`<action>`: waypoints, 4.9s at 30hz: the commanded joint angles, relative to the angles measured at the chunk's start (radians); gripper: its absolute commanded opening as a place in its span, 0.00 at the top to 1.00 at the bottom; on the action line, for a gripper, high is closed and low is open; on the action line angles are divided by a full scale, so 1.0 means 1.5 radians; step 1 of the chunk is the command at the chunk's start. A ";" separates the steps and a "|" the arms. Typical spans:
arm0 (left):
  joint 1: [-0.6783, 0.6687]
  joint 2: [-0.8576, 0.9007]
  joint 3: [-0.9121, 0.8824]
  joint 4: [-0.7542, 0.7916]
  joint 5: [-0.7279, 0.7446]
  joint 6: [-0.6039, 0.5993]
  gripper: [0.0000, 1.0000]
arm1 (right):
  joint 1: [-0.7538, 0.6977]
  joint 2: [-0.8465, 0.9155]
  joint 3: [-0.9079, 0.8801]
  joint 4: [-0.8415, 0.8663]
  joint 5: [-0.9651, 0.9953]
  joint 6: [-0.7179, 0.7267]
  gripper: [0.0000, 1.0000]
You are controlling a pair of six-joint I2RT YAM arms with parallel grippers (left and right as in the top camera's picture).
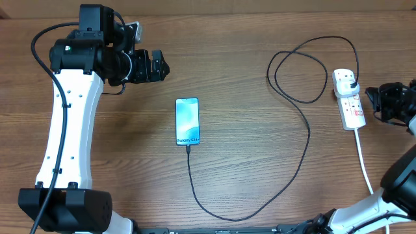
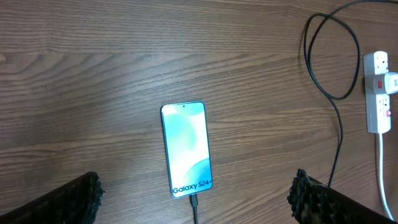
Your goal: Plug charger to phone and switch on socket
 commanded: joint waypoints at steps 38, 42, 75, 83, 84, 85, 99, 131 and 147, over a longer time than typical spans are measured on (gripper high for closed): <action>0.003 -0.001 0.005 0.001 -0.005 -0.002 0.00 | -0.003 0.111 0.018 0.049 -0.052 0.061 0.96; 0.003 -0.001 0.005 0.001 -0.005 -0.002 0.00 | -0.003 0.111 0.018 0.028 -0.052 0.060 0.96; 0.003 -0.001 0.005 0.001 -0.005 -0.002 0.00 | 0.003 0.111 0.017 0.027 -0.047 0.026 0.96; 0.003 -0.001 0.005 0.001 -0.005 -0.002 0.00 | 0.022 0.120 0.017 0.026 -0.047 0.026 0.96; 0.003 -0.001 0.005 0.001 -0.005 -0.002 0.01 | 0.024 0.120 0.017 0.025 -0.047 0.025 0.96; 0.003 -0.001 0.005 0.001 -0.005 -0.002 0.01 | 0.026 0.120 0.017 0.024 -0.047 0.026 0.96; 0.003 -0.001 0.005 0.001 -0.005 -0.002 0.00 | 0.031 0.120 0.017 -0.026 -0.047 0.028 0.96; 0.003 -0.001 0.005 0.001 -0.005 -0.002 0.01 | 0.072 0.120 0.017 -0.061 -0.042 0.079 0.96; 0.003 -0.001 0.005 0.001 -0.005 -0.002 0.00 | 0.090 0.120 0.017 -0.074 -0.047 0.083 0.96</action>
